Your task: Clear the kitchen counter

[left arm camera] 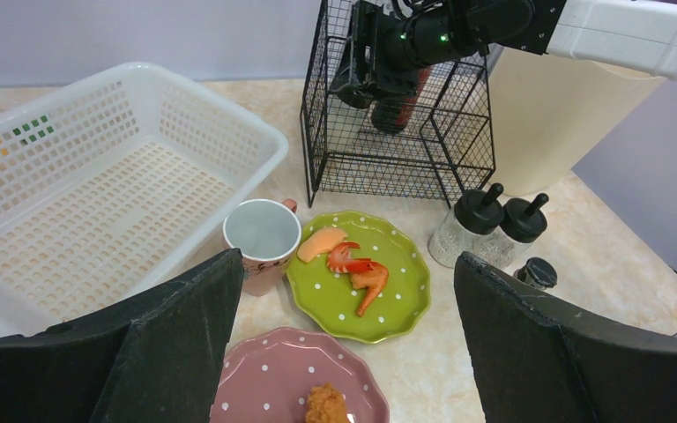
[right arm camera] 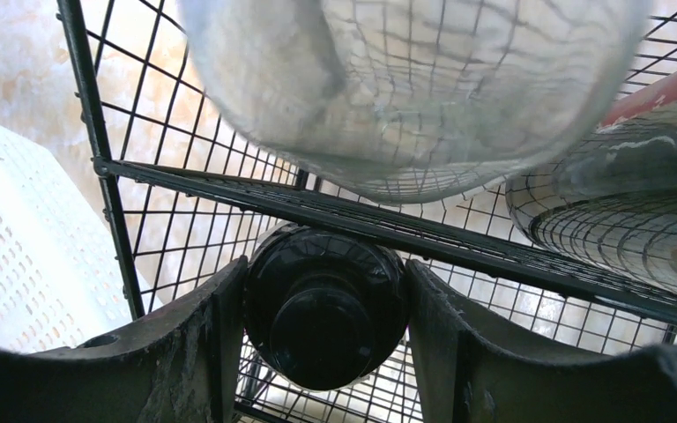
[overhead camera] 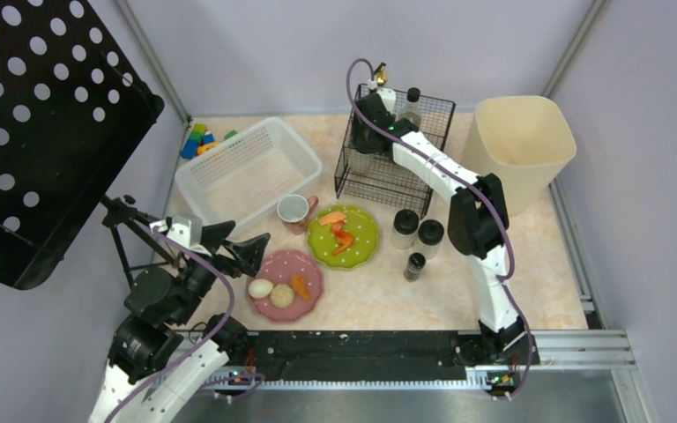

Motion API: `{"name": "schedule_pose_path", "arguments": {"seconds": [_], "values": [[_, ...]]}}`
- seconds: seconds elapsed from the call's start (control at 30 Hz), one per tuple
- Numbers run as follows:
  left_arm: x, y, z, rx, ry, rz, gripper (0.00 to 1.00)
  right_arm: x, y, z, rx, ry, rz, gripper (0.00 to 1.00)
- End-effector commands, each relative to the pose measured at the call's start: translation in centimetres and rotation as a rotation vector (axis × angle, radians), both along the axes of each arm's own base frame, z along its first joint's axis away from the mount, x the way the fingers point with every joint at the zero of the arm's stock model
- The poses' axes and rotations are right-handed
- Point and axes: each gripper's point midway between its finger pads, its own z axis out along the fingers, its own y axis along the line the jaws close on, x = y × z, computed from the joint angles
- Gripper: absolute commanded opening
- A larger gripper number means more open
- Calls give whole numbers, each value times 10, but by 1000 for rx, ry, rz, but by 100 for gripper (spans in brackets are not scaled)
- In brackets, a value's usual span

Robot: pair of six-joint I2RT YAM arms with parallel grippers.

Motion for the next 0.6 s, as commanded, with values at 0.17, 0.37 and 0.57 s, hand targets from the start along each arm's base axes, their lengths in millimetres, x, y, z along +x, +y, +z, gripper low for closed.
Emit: {"name": "schedule_pose_path", "arguments": {"seconds": [0.17, 0.37, 0.57], "values": [[-1, 1, 9, -20, -30, 3, 94, 15, 12, 79, 88, -186, -2, 67], [0, 2, 9, -20, -29, 6, 94, 10, 13, 96, 92, -212, 15, 76], [0, 2, 9, -20, -29, 9, 94, -3, 11, 119, 92, -243, 37, 79]]}}
